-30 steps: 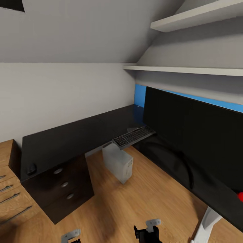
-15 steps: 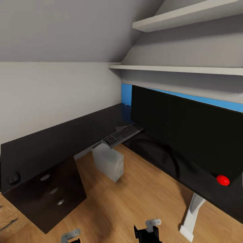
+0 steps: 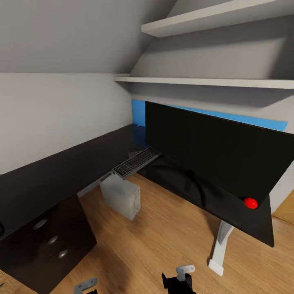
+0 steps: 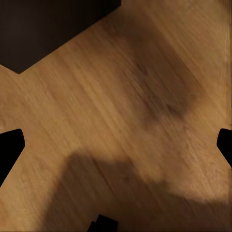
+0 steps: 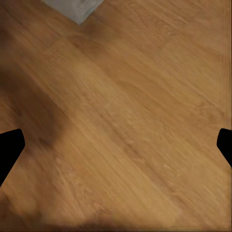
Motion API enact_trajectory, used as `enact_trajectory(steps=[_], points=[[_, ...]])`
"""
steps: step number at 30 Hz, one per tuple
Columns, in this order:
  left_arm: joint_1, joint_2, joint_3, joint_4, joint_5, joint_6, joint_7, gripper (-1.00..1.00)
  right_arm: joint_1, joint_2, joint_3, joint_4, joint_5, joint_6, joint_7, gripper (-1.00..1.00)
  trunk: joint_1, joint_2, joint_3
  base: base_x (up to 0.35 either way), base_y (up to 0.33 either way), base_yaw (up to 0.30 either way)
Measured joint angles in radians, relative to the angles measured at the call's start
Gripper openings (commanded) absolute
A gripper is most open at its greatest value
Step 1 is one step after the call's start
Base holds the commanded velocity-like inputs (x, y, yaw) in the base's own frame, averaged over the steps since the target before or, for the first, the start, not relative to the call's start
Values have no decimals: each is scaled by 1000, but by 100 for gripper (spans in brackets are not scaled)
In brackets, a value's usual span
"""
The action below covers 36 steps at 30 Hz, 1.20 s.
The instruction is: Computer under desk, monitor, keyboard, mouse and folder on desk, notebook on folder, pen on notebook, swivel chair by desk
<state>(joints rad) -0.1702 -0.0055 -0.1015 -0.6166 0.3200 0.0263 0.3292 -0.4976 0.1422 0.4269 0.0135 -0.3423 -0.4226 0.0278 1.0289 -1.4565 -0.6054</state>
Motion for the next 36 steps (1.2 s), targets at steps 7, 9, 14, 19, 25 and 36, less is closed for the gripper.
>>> enact_trajectory(steps=[7, 9, 14, 19, 25, 36], points=[[0, 0, 0, 2, -1, 0, 0, 100, 0, 0, 0, 0, 0, 1, 0, 100, 0, 0, -5, 0, 3, -254], [0, 0, 0, 5, -1, 0, 0, 100, 0, 0, -1, 0, 0, 1, 0, 100, 0, 0, -6, 0, 1, -254], [0, 0, 0, 10, -1, 0, 0, 100, 0, 0, 0, 0, 0, 2, 0, 100, 0, 0, -9, 0, 74, -254], [0, 0, 0, 10, -1, -1, 0, 100, 0, 0, 0, 0, 0, 2, 0, 100, 0, 0, -12, 0, 247, -254], [0, 0, -1, 21, -1, 0, 0, 100, 0, 0, 0, 0, 0, 2, 0, 100, 0, 0, -16, 0, 286, -243], [0, 0, -1, 44, -1, -1, -1, 100, 0, 0, -1, 1, 0, 1, 0, 100, 0, 0, -23, 0, 44, -191]])
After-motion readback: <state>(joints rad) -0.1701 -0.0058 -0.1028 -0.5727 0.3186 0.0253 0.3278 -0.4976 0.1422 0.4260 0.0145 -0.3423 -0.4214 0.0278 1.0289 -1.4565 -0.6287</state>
